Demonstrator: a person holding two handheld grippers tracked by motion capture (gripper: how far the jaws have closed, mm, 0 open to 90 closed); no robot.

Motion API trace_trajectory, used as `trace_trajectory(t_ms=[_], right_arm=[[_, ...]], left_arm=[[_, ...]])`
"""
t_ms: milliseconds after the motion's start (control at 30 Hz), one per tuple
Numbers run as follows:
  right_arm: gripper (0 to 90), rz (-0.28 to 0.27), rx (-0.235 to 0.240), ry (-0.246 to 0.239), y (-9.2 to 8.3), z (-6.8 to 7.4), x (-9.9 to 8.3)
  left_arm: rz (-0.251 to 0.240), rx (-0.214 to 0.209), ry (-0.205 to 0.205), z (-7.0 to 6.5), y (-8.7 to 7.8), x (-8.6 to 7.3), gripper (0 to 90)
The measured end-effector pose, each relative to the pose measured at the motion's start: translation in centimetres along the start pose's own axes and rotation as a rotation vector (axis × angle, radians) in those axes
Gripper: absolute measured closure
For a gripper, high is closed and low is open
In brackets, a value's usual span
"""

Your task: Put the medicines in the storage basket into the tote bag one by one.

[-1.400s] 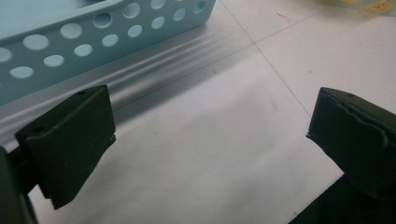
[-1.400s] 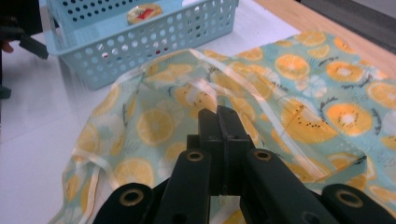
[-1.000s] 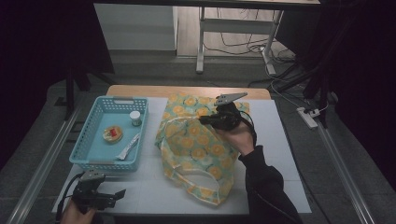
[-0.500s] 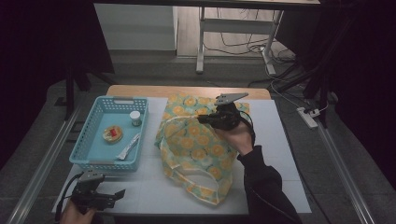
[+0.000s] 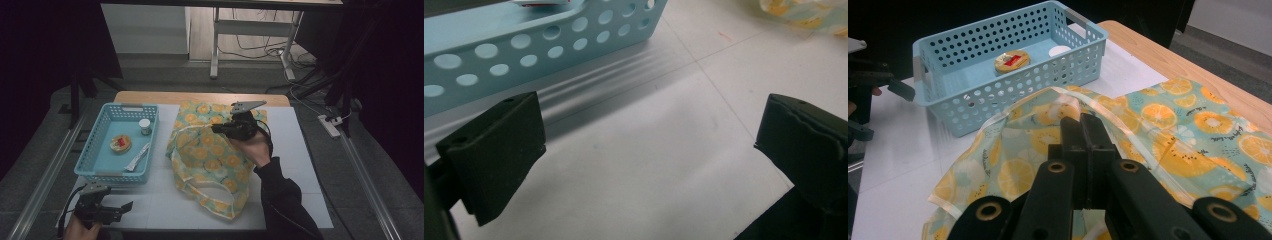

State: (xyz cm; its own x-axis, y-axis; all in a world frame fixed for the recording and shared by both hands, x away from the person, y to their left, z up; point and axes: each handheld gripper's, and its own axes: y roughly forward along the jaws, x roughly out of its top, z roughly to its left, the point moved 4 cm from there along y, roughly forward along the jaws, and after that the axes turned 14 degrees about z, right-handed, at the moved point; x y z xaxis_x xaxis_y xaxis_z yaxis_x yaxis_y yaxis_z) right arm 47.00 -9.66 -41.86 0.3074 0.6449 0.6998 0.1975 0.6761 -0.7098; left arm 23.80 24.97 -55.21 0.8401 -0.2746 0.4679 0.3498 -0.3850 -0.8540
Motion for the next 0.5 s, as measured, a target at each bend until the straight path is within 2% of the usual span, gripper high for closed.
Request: trace_trajectory(t_ms=[233, 500], right_arm=[[90.0, 0.005, 0.0, 0.003, 0.1, -0.2, -0.1], [90.0, 0.02, -0.008, -0.001, 0.3, -0.2, -0.3]], left_arm=[[-0.011, -0.007, 0.01, -0.1, -0.4, 0.1, 0.0], [-0.044, 0.0, 0.052, -0.3, -1.5, 0.4, 0.0]])
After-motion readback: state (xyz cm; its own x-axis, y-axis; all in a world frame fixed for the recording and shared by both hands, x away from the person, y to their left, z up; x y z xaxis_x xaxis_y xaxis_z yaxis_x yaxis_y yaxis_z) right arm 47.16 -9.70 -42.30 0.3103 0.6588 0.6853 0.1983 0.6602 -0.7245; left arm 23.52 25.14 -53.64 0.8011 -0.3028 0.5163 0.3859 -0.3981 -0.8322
